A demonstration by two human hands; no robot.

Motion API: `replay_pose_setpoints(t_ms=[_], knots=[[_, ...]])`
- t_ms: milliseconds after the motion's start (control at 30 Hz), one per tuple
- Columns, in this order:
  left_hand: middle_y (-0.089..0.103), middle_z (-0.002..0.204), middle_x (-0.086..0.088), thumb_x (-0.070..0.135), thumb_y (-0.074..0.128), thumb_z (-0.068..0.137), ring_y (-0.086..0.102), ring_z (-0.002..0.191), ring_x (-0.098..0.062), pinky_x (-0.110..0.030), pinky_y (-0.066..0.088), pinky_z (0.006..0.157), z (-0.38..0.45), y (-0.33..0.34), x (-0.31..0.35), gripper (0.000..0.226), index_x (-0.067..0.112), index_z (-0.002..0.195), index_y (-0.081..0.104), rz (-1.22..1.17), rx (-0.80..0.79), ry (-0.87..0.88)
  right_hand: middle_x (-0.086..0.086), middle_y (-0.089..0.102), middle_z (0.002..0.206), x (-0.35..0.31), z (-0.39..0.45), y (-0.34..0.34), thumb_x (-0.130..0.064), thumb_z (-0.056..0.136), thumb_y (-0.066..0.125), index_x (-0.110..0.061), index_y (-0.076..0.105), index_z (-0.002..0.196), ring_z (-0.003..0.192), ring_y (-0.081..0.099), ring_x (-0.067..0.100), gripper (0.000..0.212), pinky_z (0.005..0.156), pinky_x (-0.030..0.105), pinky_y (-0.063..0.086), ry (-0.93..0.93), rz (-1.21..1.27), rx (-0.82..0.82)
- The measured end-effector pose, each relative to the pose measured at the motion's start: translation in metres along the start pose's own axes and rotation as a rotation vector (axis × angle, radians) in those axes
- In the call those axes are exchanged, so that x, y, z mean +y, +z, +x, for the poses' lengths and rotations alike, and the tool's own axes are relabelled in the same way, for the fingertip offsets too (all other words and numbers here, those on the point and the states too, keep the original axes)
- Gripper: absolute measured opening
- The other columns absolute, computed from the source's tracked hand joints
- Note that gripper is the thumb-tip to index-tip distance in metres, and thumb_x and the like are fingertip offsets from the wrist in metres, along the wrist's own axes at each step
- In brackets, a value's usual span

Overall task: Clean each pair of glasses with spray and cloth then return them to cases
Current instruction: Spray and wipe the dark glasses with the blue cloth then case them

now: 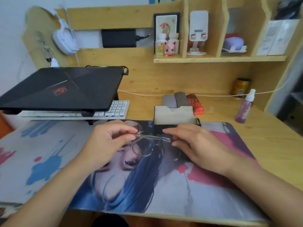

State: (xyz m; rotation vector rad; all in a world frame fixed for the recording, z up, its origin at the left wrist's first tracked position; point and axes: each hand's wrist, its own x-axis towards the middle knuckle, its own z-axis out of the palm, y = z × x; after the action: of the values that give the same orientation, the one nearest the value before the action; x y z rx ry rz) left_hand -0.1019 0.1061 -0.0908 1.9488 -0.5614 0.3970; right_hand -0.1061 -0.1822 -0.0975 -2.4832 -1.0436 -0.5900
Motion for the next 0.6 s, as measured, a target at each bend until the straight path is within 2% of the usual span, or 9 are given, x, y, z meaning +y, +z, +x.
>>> replay_pose_setpoints(t_ms=[67, 167, 300, 367, 433, 500, 533, 600], knots=[[0.075, 0.091, 0.010, 0.000, 0.079, 0.080, 0.071, 0.088, -0.010, -0.022, 0.054, 0.084, 0.003, -0.004, 0.000, 0.023, 0.022, 0.087, 0.082, 0.164, 0.006, 0.150, -0.004, 0.061, 0.094, -0.004, 0.001, 0.005, -0.015, 0.096, 0.064, -0.017, 0.067, 0.122, 0.092, 0.056, 0.017, 0.026, 0.083, 0.027, 0.047, -0.030, -0.083, -0.014], [0.070, 0.095, 0.004, -0.003, 0.080, 0.079, 0.067, 0.090, -0.009, -0.020, 0.050, 0.084, 0.000, -0.005, -0.005, 0.016, 0.010, 0.088, 0.080, 0.372, -0.020, 0.320, 0.003, 0.059, 0.087, -0.010, 0.001, 0.009, -0.008, 0.094, 0.062, -0.012, 0.070, 0.101, 0.083, 0.052, 0.027, 0.011, 0.071, 0.039, 0.045, -0.126, -0.312, 0.009], [0.063, 0.100, 0.008, -0.007, 0.080, 0.078, 0.062, 0.094, -0.006, -0.016, 0.045, 0.084, -0.018, -0.002, -0.026, 0.022, 0.014, 0.084, 0.077, 0.478, -0.118, 0.275, 0.006, 0.049, 0.079, -0.028, 0.001, 0.012, -0.002, 0.088, 0.056, -0.012, 0.054, 0.077, 0.077, 0.044, 0.028, 0.015, 0.067, 0.040, 0.037, -0.216, -0.520, 0.007], [0.060, 0.101, 0.014, -0.004, 0.080, 0.079, 0.062, 0.096, -0.006, -0.015, 0.044, 0.085, -0.022, 0.000, -0.032, 0.023, 0.018, 0.083, 0.077, 0.514, -0.174, 0.252, 0.006, 0.049, 0.076, -0.036, 0.000, 0.019, -0.003, 0.092, 0.056, -0.012, 0.053, 0.076, 0.076, 0.045, 0.028, 0.019, 0.067, 0.041, 0.038, -0.267, -0.567, 0.006], [0.058, 0.105, 0.017, 0.005, 0.078, 0.084, 0.062, 0.099, -0.007, -0.016, 0.044, 0.085, -0.025, -0.002, -0.031, 0.017, 0.022, 0.085, 0.077, 0.531, -0.185, 0.244, 0.005, 0.051, 0.077, -0.037, -0.002, 0.017, -0.013, 0.101, 0.053, -0.012, 0.059, 0.079, 0.074, 0.046, 0.027, 0.023, 0.066, 0.040, 0.039, -0.299, -0.544, 0.014], [0.056, 0.111, 0.018, 0.026, 0.069, 0.090, 0.062, 0.104, -0.009, -0.016, 0.043, 0.088, -0.027, -0.004, -0.023, 0.009, 0.026, 0.088, 0.077, 0.516, -0.189, 0.228, 0.005, 0.051, 0.075, -0.030, -0.001, 0.002, -0.019, 0.104, 0.051, -0.010, 0.061, 0.079, 0.070, 0.046, 0.027, 0.028, 0.064, 0.039, 0.038, -0.241, -0.433, 0.049], [0.056, 0.112, 0.017, 0.033, 0.064, 0.092, 0.061, 0.107, -0.009, -0.015, 0.042, 0.090, -0.026, -0.004, -0.017, 0.015, 0.027, 0.090, 0.078, 0.489, -0.166, 0.223, 0.004, 0.051, 0.073, -0.021, 0.001, -0.009, -0.021, 0.103, 0.051, -0.010, 0.062, 0.078, 0.069, 0.048, 0.027, 0.029, 0.063, 0.040, 0.039, -0.175, -0.367, 0.078], [0.060, 0.108, 0.013, 0.030, 0.065, 0.093, 0.061, 0.106, -0.007, -0.009, 0.040, 0.090, -0.014, 0.003, 0.001, 0.015, 0.024, 0.092, 0.078, 0.389, -0.118, 0.183, -0.003, 0.052, 0.077, 0.005, 0.010, -0.035, -0.036, 0.100, 0.049, -0.016, 0.062, 0.082, 0.071, 0.053, 0.021, 0.030, 0.063, 0.040, 0.045, 0.008, -0.285, 0.088]])
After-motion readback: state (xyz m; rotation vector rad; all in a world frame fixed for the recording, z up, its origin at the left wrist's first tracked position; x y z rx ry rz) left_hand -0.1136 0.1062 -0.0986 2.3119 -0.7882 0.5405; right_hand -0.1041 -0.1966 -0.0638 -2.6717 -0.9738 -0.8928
